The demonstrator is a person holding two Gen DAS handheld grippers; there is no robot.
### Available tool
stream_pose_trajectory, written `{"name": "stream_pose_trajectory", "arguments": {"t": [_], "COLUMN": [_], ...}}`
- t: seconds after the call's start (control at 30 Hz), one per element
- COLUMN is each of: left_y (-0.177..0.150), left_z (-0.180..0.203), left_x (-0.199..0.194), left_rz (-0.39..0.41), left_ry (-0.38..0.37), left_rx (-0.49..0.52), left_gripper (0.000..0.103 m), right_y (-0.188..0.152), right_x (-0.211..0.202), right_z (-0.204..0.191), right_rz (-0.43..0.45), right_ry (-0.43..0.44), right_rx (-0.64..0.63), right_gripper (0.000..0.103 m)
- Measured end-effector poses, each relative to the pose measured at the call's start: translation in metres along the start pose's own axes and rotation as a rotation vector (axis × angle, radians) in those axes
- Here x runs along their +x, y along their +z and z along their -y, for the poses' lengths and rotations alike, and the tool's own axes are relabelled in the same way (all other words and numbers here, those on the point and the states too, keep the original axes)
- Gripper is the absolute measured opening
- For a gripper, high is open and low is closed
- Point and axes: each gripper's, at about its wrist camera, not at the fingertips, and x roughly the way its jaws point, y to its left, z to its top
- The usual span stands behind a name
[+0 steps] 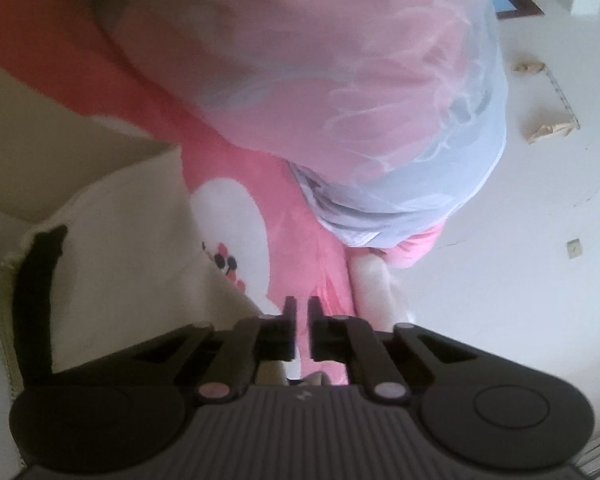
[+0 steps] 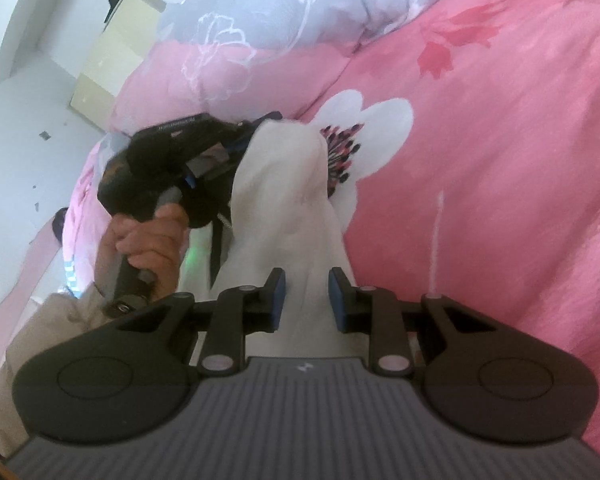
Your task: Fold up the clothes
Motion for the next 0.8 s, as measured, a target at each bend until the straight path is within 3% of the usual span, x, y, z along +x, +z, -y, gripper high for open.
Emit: {"name": "stream_pose_trajectory", "arguments": {"t": [0.03, 0.07, 0.13, 0.27, 0.37, 0.43, 0.5, 0.8], "left_y": [0.001, 0.0, -0.003, -0.017, -0.03, -0.038, -0.043, -0.048], "left_z": [0.001, 0.007, 0.022, 0.054, 0.065, 0.065, 0.056, 0.03], "left_x": [-0.002, -0.006, -0.015, -0.026, -0.021, -0.017, -0.019, -0.078], "left_rz": [-0.008, -0.015, -0.033, -0.073, -0.092, -0.103, -0.121, 0.047], "left_ry": [0.005, 0.012, 0.041, 0.156, 0.253, 0.3, 0.294, 0.238], "left_rx": [0.003, 0.03, 0.111, 0.282, 0.353, 0.37, 0.336, 0.221], "left_gripper": [0.032, 0.038, 0.058, 0.067, 0.056, 0.032, 0.012, 0.007], "right_y": [0.0, 0.001, 0.001, 0.002, 0.001, 0.001, 0.001, 0.002], "right_x": [0.001, 0.001, 0.001, 0.003, 0.002, 0.002, 0.002, 0.0], "right_z": [0.002, 0.004, 0.005, 0.004, 0.004, 0.005, 0.006, 0.009], "right_rz": [-0.002, -0.003, -0.003, -0.002, 0.0, 0.001, 0.001, 0.009], "right_ry": [0.004, 0.008, 0.013, 0.01, 0.009, 0.01, 0.014, 0.023], "right_rx": [0.012, 0.022, 0.028, 0.027, 0.027, 0.028, 0.03, 0.046], "right_gripper": [0.023, 0.023, 0.023, 0.023, 0.023, 0.023, 0.023, 0.023]}}
